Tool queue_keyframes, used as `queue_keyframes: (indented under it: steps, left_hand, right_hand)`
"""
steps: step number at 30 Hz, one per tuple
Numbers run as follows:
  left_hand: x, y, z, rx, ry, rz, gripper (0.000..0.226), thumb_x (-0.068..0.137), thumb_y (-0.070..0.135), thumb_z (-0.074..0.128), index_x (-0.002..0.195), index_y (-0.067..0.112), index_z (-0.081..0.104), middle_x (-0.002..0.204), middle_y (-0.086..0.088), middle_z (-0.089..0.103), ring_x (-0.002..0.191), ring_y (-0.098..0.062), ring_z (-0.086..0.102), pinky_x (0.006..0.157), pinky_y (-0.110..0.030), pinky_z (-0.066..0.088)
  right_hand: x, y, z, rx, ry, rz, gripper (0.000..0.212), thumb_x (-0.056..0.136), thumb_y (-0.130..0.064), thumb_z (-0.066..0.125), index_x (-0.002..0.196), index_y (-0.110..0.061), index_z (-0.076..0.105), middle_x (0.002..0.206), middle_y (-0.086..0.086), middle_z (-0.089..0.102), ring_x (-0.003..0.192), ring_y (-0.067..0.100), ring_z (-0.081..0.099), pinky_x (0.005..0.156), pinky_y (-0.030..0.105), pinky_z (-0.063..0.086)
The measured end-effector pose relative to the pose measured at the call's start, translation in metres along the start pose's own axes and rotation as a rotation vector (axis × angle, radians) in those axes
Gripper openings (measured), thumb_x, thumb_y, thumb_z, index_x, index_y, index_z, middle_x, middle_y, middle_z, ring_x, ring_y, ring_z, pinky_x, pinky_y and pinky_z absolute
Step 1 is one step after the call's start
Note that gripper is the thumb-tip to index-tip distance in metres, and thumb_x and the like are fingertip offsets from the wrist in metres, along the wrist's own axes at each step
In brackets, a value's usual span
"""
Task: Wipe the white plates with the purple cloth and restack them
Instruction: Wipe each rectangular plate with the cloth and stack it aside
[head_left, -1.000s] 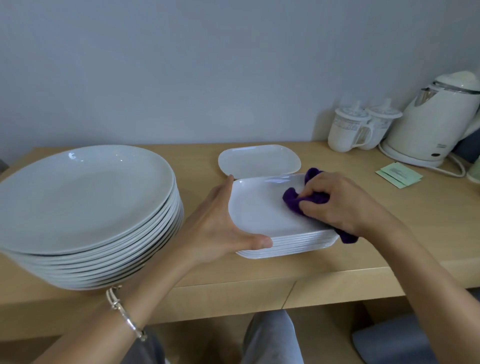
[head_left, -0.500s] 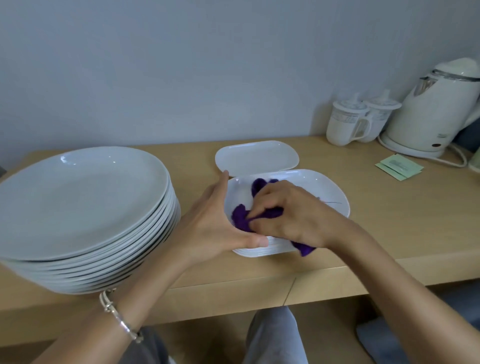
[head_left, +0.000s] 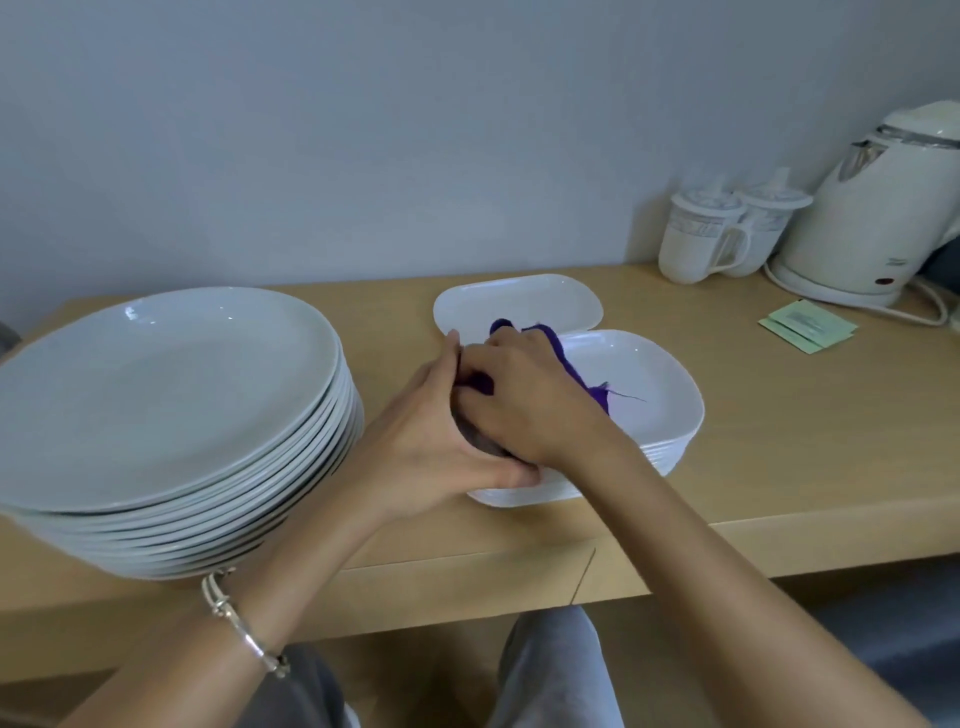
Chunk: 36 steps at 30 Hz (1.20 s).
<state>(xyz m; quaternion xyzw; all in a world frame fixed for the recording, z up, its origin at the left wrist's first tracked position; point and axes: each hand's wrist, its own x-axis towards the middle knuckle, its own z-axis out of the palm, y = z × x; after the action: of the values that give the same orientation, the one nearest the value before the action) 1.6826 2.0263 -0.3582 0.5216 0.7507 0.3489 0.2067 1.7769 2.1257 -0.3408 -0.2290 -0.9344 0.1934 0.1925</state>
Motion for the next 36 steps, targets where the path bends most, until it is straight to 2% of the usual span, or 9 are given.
queue_keyframes:
  steps: [3, 6, 10, 14, 21, 26, 28, 32, 36]
  left_hand:
    - [-0.001, 0.002, -0.001, -0.007, -0.011, -0.029, 0.15, 0.03, 0.07, 0.079, 0.155, 0.04, 0.003, 0.15, 0.026, 0.032, 0.136, 0.003, 0.035, 0.111, -0.03, 0.038]
    - [0.001, 0.0, -0.002, -0.003, -0.033, 0.027, 0.142, 0.028, 0.079, 0.082, 0.15, 0.044, 0.017, 0.147, 0.019, 0.042, 0.135, -0.01, 0.044, 0.103, -0.043, 0.047]
    - [-0.001, 0.003, -0.003, 0.012, -0.03, 0.035, 0.122, 0.038, 0.067, 0.079, 0.145, 0.044, 0.024, 0.137, 0.02, 0.047, 0.127, -0.01, 0.047, 0.096, -0.042, 0.05]
    - [-0.001, 0.005, -0.004, 0.02, -0.04, 0.044, 0.121, 0.041, 0.064, 0.08, 0.146, 0.04, 0.024, 0.135, 0.019, 0.047, 0.122, -0.007, 0.047, 0.092, -0.033, 0.049]
    - [0.002, -0.001, 0.002, -0.013, 0.001, 0.005, 0.128, 0.034, 0.065, 0.084, 0.145, 0.033, 0.029, 0.137, 0.013, 0.052, 0.126, -0.012, 0.053, 0.1, -0.04, 0.05]
    - [0.004, -0.001, -0.002, 0.003, -0.023, 0.052, 0.135, 0.032, 0.074, 0.082, 0.148, 0.038, 0.024, 0.142, 0.02, 0.047, 0.131, -0.009, 0.047, 0.098, -0.042, 0.049]
    - [0.001, 0.002, -0.003, 0.012, -0.017, 0.048, 0.114, 0.036, 0.065, 0.083, 0.137, 0.046, 0.033, 0.131, 0.023, 0.051, 0.122, -0.008, 0.05, 0.091, -0.04, 0.052]
    - [-0.002, 0.006, -0.005, 0.027, -0.015, 0.046, 0.088, 0.051, 0.049, 0.088, 0.119, 0.056, 0.033, 0.121, 0.027, 0.048, 0.113, -0.004, 0.048, 0.083, -0.028, 0.048]
    - [0.0, 0.007, -0.006, 0.036, -0.031, 0.049, 0.094, 0.047, 0.056, 0.086, 0.123, 0.051, 0.031, 0.122, 0.025, 0.049, 0.111, -0.005, 0.05, 0.084, -0.03, 0.049]
  right_hand:
    - [-0.024, 0.001, -0.028, 0.223, -0.172, -0.059, 0.014, 0.077, -0.033, 0.062, 0.064, -0.039, 0.063, 0.073, -0.004, 0.058, 0.079, 0.016, 0.054, 0.07, 0.034, 0.042]
    - [-0.045, 0.022, -0.061, 0.183, -0.261, 0.078, 0.01, 0.068, -0.05, 0.062, 0.066, -0.042, 0.068, 0.087, -0.014, 0.062, 0.084, 0.012, 0.062, 0.076, 0.038, 0.053]
    - [-0.038, 0.054, -0.075, -0.017, -0.003, 0.279, 0.009, 0.076, -0.039, 0.064, 0.067, -0.04, 0.065, 0.087, -0.007, 0.059, 0.086, 0.015, 0.057, 0.068, 0.026, 0.045]
    - [-0.004, 0.049, -0.035, -0.183, 0.141, 0.322, 0.019, 0.086, -0.032, 0.056, 0.098, -0.022, 0.068, 0.099, 0.008, 0.053, 0.109, 0.033, 0.044, 0.093, 0.039, 0.039]
    - [-0.017, 0.001, -0.014, 0.175, -0.047, -0.079, 0.016, 0.084, -0.027, 0.062, 0.076, -0.019, 0.072, 0.07, -0.001, 0.057, 0.079, 0.018, 0.05, 0.073, 0.035, 0.04]
    - [-0.041, 0.03, -0.058, 0.193, -0.267, 0.056, 0.007, 0.077, -0.039, 0.068, 0.073, -0.038, 0.074, 0.094, -0.016, 0.065, 0.093, 0.001, 0.059, 0.086, 0.028, 0.046]
    - [-0.046, 0.045, -0.076, 0.118, -0.202, 0.152, 0.009, 0.074, -0.036, 0.071, 0.067, -0.042, 0.07, 0.096, -0.02, 0.064, 0.092, -0.002, 0.058, 0.086, 0.018, 0.044]
    - [-0.032, 0.058, -0.078, 0.001, -0.007, 0.303, 0.011, 0.075, -0.041, 0.064, 0.065, -0.039, 0.068, 0.085, -0.008, 0.061, 0.082, 0.012, 0.059, 0.065, 0.025, 0.043]
    - [0.0, 0.036, -0.03, -0.111, 0.194, 0.3, 0.018, 0.085, -0.031, 0.059, 0.083, -0.019, 0.072, 0.088, 0.008, 0.057, 0.099, 0.03, 0.051, 0.078, 0.032, 0.04]
